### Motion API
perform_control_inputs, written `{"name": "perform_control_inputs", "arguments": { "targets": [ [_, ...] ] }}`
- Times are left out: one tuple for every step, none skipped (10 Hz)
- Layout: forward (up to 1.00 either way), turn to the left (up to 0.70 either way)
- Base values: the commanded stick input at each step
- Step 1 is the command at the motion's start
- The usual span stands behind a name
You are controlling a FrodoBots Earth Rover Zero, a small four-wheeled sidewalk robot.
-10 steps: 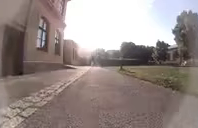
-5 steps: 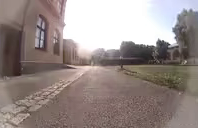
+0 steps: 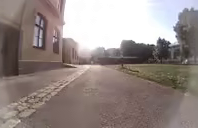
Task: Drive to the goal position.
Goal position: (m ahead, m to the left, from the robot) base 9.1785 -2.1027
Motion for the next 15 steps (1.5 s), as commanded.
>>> {"name": "perform_control_inputs", "arguments": {
  "targets": [
    [0.44, 0.02],
    [0.44, 0.02],
    [0.44, 0.02],
    [0.44, 0.02],
    [0.44, 0.02],
    [0.44, 0.02],
    [0.44, 0.02],
    [0.44, 0.02],
    [0.44, 0.02],
    [0.44, 0.02],
    [0.44, 0.02],
    [0.44, 0.02],
    [0.44, 0.02],
    [0.44, 0.02],
    [0.44, 0.02]
  ]
}}
